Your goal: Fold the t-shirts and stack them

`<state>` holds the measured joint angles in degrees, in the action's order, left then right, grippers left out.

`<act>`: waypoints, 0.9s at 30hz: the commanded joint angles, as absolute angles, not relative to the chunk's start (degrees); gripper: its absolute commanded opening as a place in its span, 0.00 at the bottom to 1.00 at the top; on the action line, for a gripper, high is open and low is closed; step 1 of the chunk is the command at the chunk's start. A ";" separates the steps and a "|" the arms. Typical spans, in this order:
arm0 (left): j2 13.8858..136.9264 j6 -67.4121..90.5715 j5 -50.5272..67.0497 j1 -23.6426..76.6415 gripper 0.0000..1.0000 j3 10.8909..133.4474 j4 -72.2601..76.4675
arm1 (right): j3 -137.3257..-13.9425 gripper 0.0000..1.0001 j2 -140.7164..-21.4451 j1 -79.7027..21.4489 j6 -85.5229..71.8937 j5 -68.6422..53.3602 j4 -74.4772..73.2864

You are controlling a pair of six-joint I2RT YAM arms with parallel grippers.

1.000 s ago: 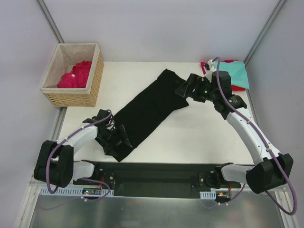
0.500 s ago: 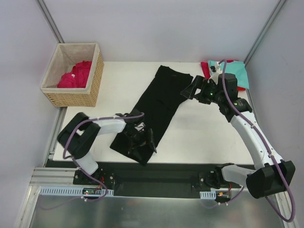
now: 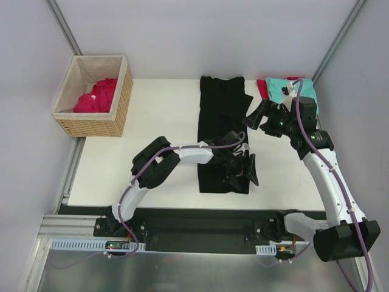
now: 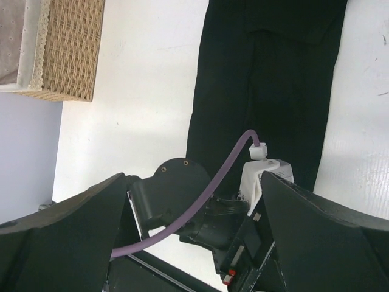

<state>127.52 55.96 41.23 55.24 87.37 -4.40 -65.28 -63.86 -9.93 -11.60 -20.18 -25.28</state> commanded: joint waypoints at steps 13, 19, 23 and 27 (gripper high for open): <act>89.35 48.96 25.23 53.80 0.99 68.21 -5.70 | -65.57 0.97 -62.49 -9.40 -11.25 -20.22 -25.40; 76.40 46.50 25.32 49.14 0.99 65.75 -8.17 | -60.83 0.97 -63.72 -11.16 -11.69 -20.74 -24.26; 73.92 45.97 23.21 45.80 0.99 59.52 -8.96 | -57.31 0.97 -64.51 -13.44 -12.22 -20.22 -23.38; 73.74 43.33 20.66 44.48 0.99 52.06 -6.96 | -53.45 0.97 -64.78 -14.85 -12.13 -16.28 -25.39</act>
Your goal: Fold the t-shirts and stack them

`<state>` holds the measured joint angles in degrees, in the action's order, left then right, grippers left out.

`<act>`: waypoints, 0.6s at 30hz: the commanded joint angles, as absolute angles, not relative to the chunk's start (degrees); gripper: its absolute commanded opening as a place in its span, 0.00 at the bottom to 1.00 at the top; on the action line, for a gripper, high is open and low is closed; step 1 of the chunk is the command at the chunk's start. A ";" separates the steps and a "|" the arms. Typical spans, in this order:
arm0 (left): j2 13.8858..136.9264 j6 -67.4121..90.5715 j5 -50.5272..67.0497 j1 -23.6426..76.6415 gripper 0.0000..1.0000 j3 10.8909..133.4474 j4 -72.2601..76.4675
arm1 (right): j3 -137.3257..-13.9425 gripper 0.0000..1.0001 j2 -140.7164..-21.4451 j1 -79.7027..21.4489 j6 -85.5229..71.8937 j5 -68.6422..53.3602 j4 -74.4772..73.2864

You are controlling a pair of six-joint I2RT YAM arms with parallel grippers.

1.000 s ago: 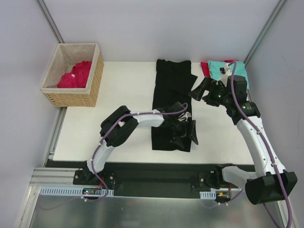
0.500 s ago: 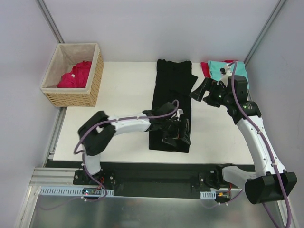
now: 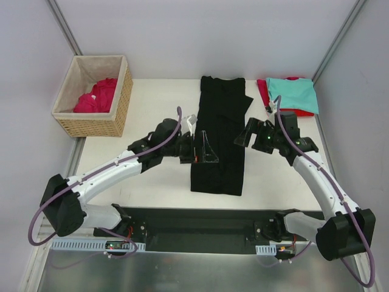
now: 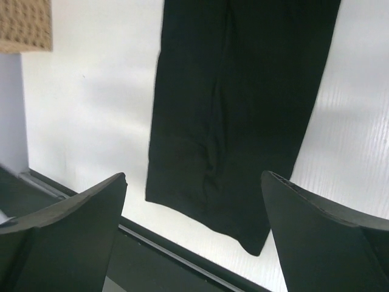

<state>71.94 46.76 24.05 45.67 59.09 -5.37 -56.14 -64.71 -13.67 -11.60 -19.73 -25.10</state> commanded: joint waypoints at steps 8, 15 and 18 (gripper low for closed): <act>70.75 51.32 26.35 38.76 0.99 29.73 13.49 | -43.52 0.99 -58.37 -14.77 -14.76 -9.32 -30.50; 67.07 55.37 26.37 38.85 0.99 19.34 18.02 | -33.94 0.99 -47.65 -15.90 -17.14 -7.39 -35.15; 66.45 55.90 26.46 38.85 0.99 18.29 18.63 | -32.00 0.95 -43.34 -17.13 -18.45 -5.80 -37.52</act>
<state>68.07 54.06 25.45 38.63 20.08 13.89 -33.95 -48.05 -15.49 -15.70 -9.04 -33.23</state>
